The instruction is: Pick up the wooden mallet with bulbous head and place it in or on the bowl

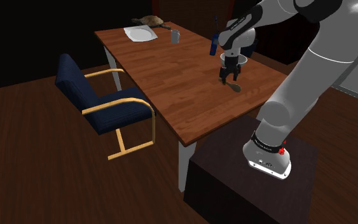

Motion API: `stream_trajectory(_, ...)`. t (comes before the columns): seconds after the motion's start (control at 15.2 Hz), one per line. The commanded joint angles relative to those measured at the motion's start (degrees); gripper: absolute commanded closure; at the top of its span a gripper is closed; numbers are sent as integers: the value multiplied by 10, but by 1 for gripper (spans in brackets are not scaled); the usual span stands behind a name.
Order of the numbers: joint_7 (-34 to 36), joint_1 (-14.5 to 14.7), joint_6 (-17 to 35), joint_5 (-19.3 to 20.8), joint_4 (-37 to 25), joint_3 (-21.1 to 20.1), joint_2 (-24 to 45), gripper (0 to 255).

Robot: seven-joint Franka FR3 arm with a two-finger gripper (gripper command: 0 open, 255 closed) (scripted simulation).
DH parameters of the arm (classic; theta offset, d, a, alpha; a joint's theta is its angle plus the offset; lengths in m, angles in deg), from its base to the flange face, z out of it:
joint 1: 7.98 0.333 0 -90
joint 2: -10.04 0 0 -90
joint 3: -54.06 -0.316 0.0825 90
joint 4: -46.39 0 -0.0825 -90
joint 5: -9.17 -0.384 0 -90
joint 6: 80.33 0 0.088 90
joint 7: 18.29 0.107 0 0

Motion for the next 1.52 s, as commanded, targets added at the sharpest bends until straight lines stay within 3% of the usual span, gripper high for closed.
stream_trajectory(0.0, -2, -1, 17, -1, 10, 1, 8, 0)
stream_trajectory(0.59, -3, -1, 31, -3, 17, 2, 13, 0)
stream_trajectory(0.66, -3, -1, 31, -3, 17, 2, 13, 255)
stream_trajectory(1.25, -3, -1, 31, -3, 17, 2, 14, 255)
stream_trajectory(1.45, 1, -1, 6, 3, 10, 1, -5, 255)
